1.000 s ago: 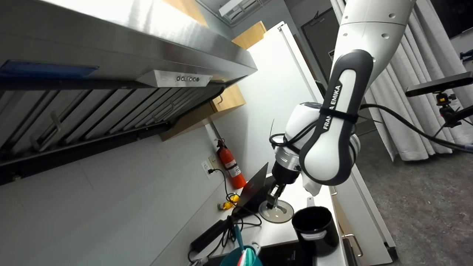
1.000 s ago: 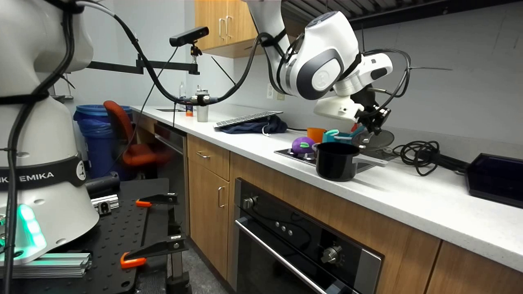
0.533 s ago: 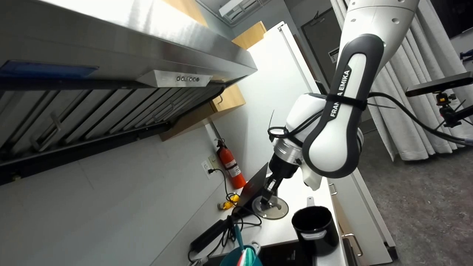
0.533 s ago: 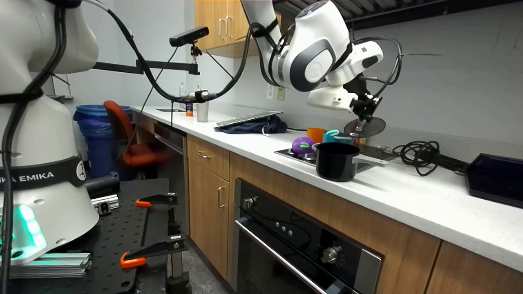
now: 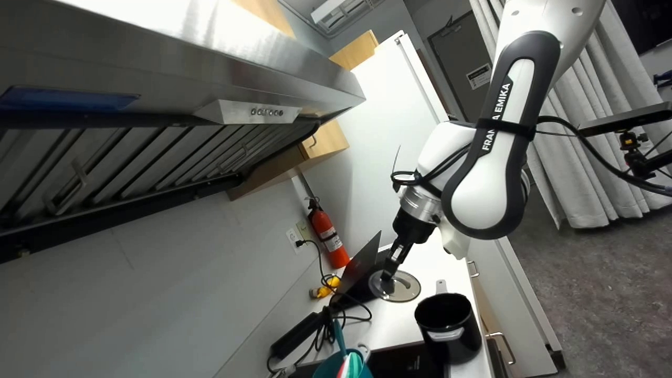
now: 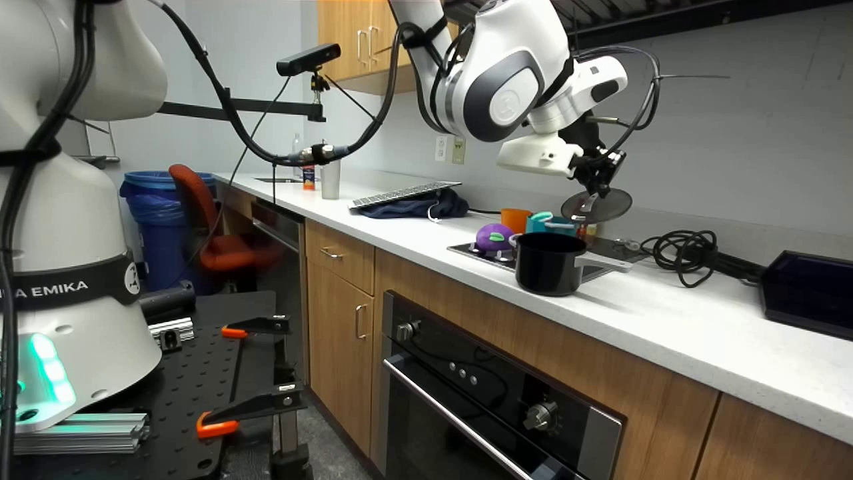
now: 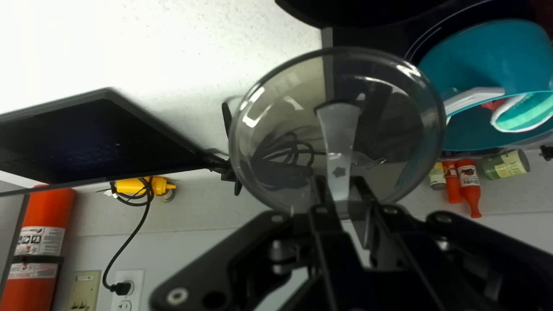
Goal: Put the lid on the pot
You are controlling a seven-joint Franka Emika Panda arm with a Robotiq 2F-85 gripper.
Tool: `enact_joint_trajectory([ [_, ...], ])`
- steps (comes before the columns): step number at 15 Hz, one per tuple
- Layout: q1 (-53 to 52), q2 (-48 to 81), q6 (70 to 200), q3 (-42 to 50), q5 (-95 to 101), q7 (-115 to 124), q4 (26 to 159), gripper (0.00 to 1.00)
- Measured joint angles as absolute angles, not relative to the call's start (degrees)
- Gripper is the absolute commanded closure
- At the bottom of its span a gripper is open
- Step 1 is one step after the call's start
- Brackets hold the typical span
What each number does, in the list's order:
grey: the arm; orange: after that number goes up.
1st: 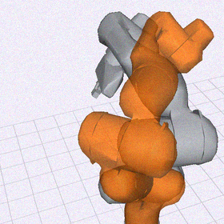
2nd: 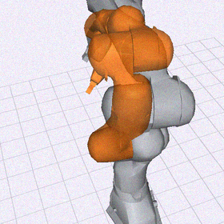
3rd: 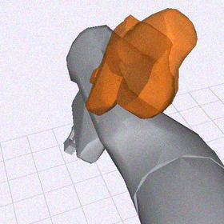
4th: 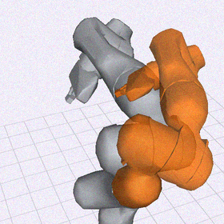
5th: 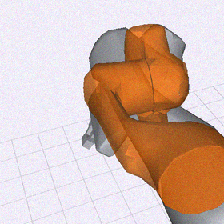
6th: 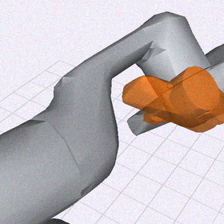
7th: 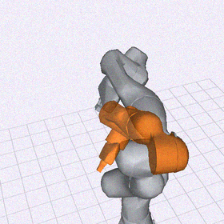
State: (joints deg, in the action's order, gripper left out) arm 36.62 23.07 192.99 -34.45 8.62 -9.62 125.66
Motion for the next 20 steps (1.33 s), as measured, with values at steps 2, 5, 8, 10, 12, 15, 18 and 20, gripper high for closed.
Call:
enact_joint_trajectory([
  [2, 39.1, 22.3, 193.0, -36.4, 8.9, -10.2, 127.4, 0.96],
  [5, 43.1, 21.0, 193.0, -39.5, 10.0, -10.7, 130.3, 0.96],
  [8, 46.6, 19.9, 193.0, -42.1, 11.4, -11.2, 133.0, 0.96],
  [10, 48.4, 19.1, 193.0, -43.3, 12.0, -11.7, 134.6, 0.96],
  [12, 49.6, 18.3, 193.0, -43.9, 12.2, -12.7, 136.1, 0.96],
  [15, 50.4, 17.3, 193.0, -44.3, 12.3, -14.1, 137.8, 0.96],
  [18, 50.5, 17.0, 193.1, -44.3, 12.3, -15.2, 138.6, 0.96],
  [20, 50.5, 17.0, 193.1, -44.4, 12.3, -15.7, 138.6, 0.96],
])
